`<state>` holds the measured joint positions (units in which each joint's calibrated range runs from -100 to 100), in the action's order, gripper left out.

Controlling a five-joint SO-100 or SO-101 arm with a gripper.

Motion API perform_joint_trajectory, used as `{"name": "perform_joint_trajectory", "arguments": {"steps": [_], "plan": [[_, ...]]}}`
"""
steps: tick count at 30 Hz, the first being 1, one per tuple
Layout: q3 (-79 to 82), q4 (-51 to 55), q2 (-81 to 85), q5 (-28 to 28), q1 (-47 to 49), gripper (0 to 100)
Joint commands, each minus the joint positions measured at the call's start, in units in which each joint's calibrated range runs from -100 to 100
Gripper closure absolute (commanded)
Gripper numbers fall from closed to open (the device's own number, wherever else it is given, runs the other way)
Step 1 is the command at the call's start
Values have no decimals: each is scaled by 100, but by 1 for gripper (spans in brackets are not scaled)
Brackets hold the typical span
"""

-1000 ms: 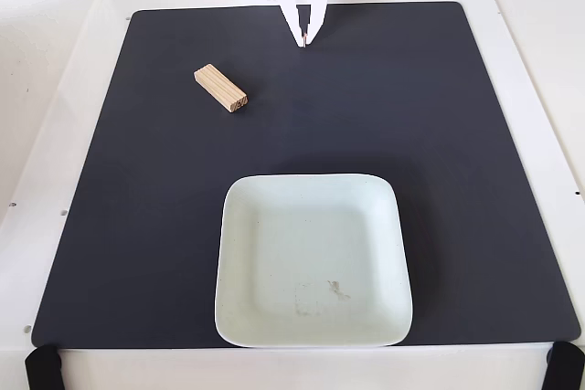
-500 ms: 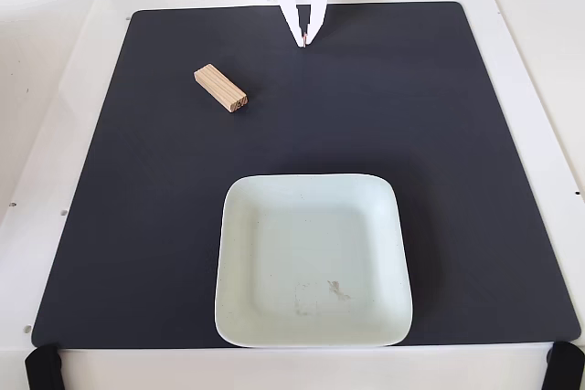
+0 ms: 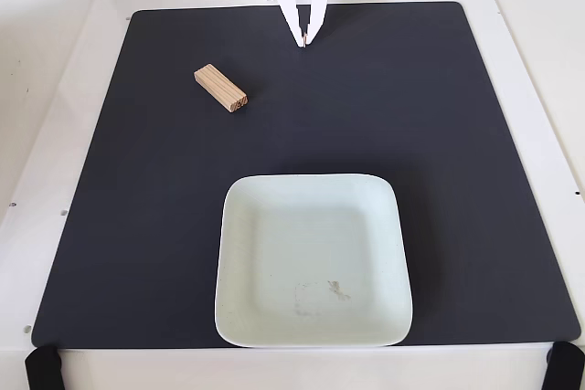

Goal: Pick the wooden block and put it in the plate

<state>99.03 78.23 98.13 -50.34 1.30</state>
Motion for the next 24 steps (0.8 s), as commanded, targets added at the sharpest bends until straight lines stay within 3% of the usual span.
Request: {"name": "perform_joint_trajectory", "arguments": {"steps": [1,16,24], "plan": [[43,38,-25,-27,-108,99],[-551,38,-186,-70,4,99],[-2548,38,-2143,-27,-7,99]]}}
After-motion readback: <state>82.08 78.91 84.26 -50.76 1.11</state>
